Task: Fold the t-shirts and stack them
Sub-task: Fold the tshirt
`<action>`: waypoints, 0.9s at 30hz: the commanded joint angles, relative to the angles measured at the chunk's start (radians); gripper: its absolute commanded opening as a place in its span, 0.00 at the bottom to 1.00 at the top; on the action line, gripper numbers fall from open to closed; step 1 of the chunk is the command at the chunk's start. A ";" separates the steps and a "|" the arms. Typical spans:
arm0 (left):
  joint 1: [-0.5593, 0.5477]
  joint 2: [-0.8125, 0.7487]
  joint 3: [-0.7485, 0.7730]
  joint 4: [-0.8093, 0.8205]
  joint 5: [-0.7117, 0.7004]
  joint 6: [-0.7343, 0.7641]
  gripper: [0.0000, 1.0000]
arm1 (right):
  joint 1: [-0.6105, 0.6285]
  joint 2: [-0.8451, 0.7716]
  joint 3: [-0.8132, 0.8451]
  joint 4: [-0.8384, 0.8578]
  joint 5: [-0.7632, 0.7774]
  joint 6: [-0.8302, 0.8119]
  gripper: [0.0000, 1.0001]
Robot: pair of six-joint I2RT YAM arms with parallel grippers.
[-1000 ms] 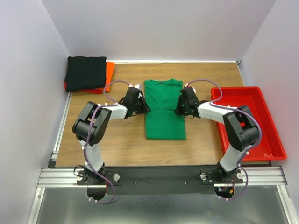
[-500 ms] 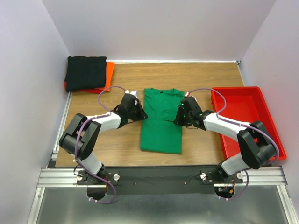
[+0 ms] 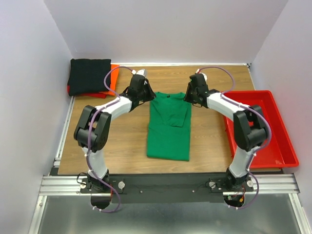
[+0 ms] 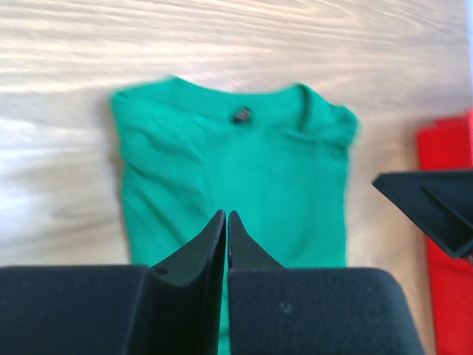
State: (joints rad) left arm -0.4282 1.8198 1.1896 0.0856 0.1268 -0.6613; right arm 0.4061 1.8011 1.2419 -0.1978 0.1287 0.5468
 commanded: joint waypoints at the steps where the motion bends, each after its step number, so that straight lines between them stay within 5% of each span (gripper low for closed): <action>1: 0.022 0.142 0.128 -0.061 -0.070 0.026 0.11 | -0.001 0.115 0.111 -0.022 0.046 -0.044 0.33; 14: 0.072 0.368 0.297 -0.084 -0.064 0.020 0.13 | -0.062 0.302 0.195 -0.023 0.086 -0.067 0.30; 20: 0.072 0.296 0.282 -0.044 0.003 0.035 0.34 | -0.064 0.259 0.191 -0.023 0.048 -0.068 0.33; 27: -0.001 0.147 0.231 -0.029 0.019 0.071 0.36 | -0.075 0.129 0.179 -0.035 0.094 -0.084 0.47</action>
State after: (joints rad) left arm -0.3820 2.0892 1.4521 0.0193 0.1238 -0.6239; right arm 0.3435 2.0281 1.4220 -0.2222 0.1764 0.4843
